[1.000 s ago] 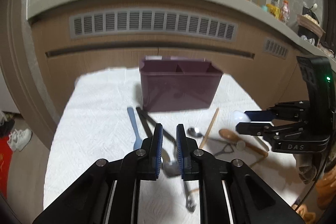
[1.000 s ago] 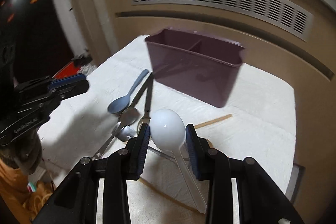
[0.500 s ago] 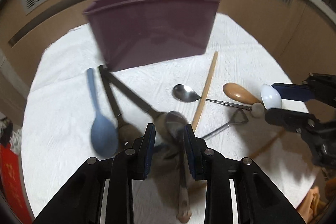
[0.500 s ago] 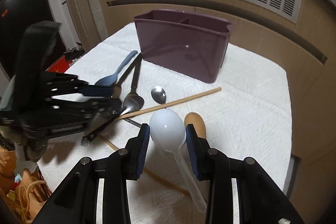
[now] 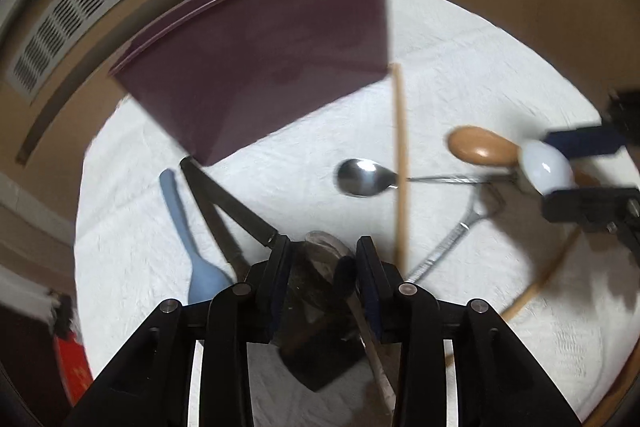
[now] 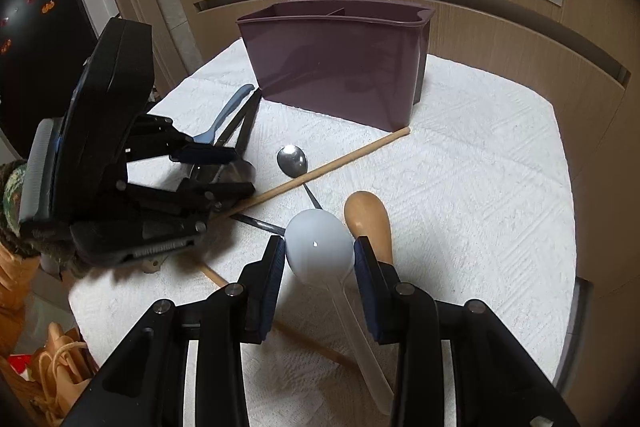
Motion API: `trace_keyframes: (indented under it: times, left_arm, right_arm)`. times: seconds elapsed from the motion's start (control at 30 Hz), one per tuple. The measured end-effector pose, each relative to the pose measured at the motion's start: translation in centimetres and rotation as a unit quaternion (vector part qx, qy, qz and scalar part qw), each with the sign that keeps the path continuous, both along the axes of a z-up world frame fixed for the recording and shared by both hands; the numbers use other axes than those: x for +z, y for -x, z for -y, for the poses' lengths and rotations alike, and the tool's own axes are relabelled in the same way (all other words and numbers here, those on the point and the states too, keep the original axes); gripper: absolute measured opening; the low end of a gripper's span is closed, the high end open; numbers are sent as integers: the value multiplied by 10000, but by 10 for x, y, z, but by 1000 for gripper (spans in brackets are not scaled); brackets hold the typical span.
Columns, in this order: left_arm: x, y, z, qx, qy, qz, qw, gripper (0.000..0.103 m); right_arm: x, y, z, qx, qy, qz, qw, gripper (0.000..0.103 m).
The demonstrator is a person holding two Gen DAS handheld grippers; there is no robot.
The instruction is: Organize utensils
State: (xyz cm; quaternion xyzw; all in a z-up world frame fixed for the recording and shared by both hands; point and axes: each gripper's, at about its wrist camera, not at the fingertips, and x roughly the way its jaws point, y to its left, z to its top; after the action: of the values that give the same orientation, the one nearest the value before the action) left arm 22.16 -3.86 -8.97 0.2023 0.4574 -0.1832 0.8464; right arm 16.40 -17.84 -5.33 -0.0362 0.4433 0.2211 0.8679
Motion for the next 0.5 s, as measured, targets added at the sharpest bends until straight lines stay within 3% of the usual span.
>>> trace_keyframes:
  times: [0.37,0.5]
  left_arm:
    - [8,6,-21,114,492,-23,9987,38]
    - [6,12,-23,149,473,-124,9987,39]
  right_arm:
    - [4,3,0,36,-23,57,10000,34]
    - [3,2,0,62,-49,26,10000,34]
